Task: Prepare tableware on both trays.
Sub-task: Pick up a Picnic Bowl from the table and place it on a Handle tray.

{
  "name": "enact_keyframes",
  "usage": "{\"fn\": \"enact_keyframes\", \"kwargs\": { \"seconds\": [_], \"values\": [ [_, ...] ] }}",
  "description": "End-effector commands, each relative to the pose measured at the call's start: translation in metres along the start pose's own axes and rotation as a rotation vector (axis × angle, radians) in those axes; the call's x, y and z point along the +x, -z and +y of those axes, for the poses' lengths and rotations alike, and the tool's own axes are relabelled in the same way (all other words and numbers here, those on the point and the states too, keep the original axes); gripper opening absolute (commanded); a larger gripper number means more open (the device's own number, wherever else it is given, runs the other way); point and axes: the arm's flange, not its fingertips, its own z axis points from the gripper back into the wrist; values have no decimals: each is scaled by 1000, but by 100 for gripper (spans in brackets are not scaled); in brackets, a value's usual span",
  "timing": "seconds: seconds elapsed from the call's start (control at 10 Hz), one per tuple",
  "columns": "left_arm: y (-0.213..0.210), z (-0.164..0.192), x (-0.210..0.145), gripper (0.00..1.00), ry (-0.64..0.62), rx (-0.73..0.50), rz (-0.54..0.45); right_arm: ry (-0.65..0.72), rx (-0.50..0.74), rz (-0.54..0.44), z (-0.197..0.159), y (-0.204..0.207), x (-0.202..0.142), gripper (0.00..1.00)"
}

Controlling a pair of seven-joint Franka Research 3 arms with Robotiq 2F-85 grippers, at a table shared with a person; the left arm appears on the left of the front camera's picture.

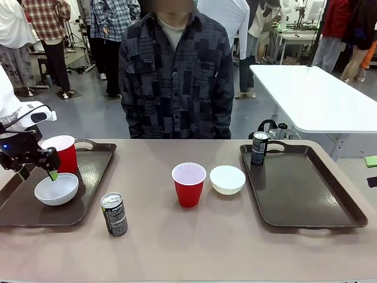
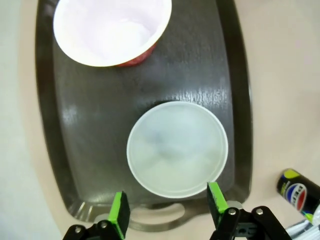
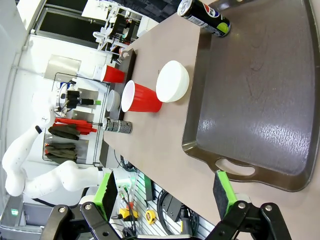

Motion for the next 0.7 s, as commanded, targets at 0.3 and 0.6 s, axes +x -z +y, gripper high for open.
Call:
{"fn": "enact_keyframes", "kwargs": {
  "seconds": [0.3,0.6],
  "values": [
    [-4,-4,-2,82,-8,4,-2,-6,18,-8,-1,0,1,100],
    [-4,-4,-2,82,-8,4,-2,-6,18,-8,-1,0,1,100]
  ]
}}
